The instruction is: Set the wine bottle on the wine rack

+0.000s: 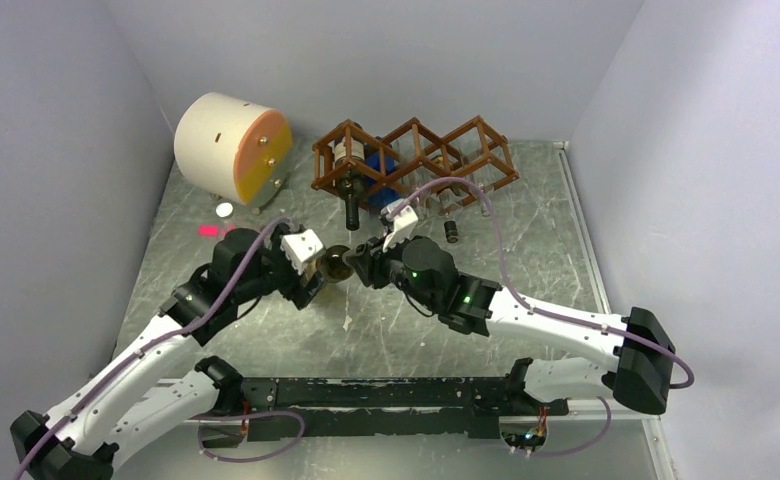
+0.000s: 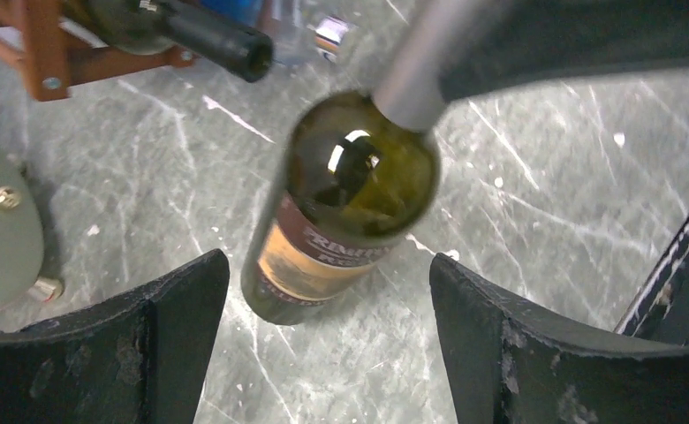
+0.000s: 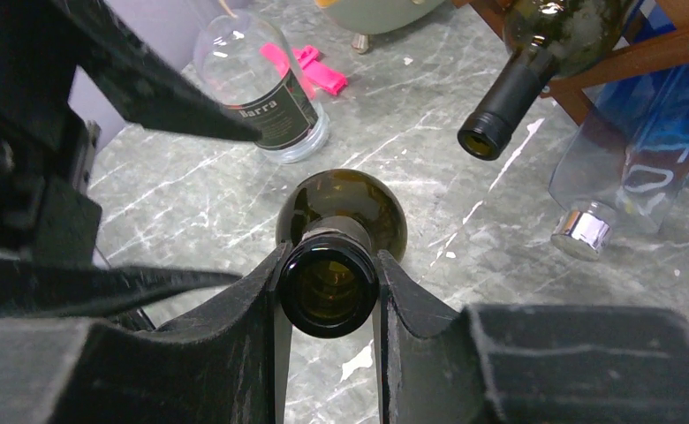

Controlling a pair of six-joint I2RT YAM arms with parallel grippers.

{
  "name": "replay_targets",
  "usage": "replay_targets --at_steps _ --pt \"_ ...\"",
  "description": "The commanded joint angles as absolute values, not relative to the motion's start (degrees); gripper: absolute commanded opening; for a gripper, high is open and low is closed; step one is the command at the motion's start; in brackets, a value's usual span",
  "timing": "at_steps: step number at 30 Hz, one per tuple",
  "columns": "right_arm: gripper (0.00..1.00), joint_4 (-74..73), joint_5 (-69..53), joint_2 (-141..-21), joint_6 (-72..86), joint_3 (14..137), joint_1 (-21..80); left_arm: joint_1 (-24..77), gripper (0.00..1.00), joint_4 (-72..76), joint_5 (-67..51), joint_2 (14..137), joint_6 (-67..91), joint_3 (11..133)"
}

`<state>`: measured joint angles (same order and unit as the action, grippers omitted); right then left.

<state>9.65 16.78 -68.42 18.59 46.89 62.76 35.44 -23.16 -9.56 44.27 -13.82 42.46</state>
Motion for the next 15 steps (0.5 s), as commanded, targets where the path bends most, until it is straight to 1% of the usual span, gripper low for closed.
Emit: replay_targets --at_steps 1,3,5,8,11,15 --pt "0.00 5.86 18.02 -68.83 23.11 51.77 61.66 35.17 0.88 -16.26 -18.70 44.38 -21.39 38.43" --pt "0.00 3.91 18.50 -69.36 23.63 54.56 61.38 35.23 0.87 -11.82 -16.96 46.03 -19.48 37.15" --pt "0.00 2.46 18.32 -69.68 24.38 55.86 60.99 35.24 0.87 -7.93 -14.30 48.48 -14.18 36.41" --pt "0.00 0.90 17.27 -69.87 26.27 56.58 59.93 35.17 0.86 -2.38 -14.23 51.96 -8.70 34.62" --pt "0.00 -0.08 14.35 -69.21 29.28 56.18 57.70 35.45 0.85 2.49 -14.41 54.00 -6.28 32.05" --pt "0.00 -0.94 8.95 -67.94 32.90 55.45 53.31 36.41 0.84 8.27 -14.80 53.71 -7.24 28.51"
